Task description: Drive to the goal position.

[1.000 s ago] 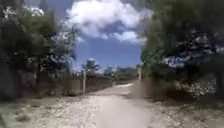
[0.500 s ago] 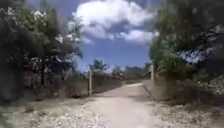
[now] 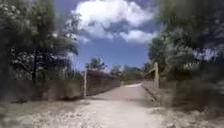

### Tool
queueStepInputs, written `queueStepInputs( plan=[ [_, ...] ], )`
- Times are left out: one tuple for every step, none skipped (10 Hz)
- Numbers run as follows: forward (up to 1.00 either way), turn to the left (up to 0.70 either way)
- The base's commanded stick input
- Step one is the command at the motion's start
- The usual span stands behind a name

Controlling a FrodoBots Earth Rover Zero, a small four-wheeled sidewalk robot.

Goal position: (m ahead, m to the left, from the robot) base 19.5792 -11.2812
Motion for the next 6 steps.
queueStepInputs(
  plan=[
    [1.00,0.00],
    [1.00,0.00],
    [1.00,0.00],
    [1.00,0.00],
    [1.00,0.00],
    [1.00,0.00]
  ],
)
